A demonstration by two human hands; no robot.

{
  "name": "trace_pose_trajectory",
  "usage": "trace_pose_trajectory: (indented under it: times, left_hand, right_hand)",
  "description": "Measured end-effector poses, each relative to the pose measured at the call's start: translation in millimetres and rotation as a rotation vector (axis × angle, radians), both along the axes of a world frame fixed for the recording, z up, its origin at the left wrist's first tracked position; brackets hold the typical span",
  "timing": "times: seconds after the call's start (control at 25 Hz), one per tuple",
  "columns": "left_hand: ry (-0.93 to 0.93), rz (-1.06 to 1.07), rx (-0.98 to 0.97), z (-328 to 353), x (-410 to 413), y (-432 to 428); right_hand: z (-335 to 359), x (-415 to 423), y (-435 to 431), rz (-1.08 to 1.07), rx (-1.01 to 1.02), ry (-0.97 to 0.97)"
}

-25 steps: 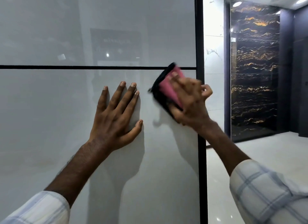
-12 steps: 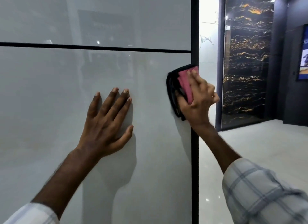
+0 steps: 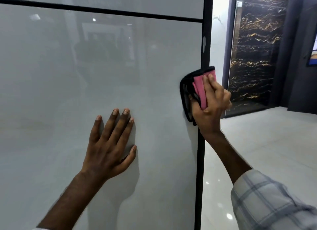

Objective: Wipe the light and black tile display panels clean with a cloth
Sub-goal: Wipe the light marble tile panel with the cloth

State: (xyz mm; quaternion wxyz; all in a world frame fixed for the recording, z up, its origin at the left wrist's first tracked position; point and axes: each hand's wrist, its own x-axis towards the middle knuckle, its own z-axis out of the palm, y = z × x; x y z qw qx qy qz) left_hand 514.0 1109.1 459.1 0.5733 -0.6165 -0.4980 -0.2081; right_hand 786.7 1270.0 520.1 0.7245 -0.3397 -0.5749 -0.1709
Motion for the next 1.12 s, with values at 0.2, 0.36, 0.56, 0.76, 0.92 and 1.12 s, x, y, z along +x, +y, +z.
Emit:
trace_pose_trajectory:
  times: [0.2,0.36,0.56,0.76,0.92,1.12]
  left_hand:
    - [-0.008,0.008,0.035,-1,1,0]
    - [-0.016,0.009,0.032,-1,1,0]
    - [-0.026,0.021,0.043,-1,2,2]
    - [-0.043,-0.002,-0.087,-63,8,-7]
    - [-0.034,0.029,-0.057,-83,1,-5]
    - [-0.044,0.019,-0.016,-86,1,-1]
  right_hand:
    - [-91,-49,-37,0.049,0.082,-0.304]
    - [-104,-20,-26,-0.011,0.070,-0.325]
    - [-24,-34,-28,0.069,0.002,-0.023]
    - [-175,-59,-59,0.116,-0.035,-0.251]
    - [-182,-27,-45,0.147,-0.187,-0.007]
    - [-112,-52,-48,0.222,-0.070,0.052]
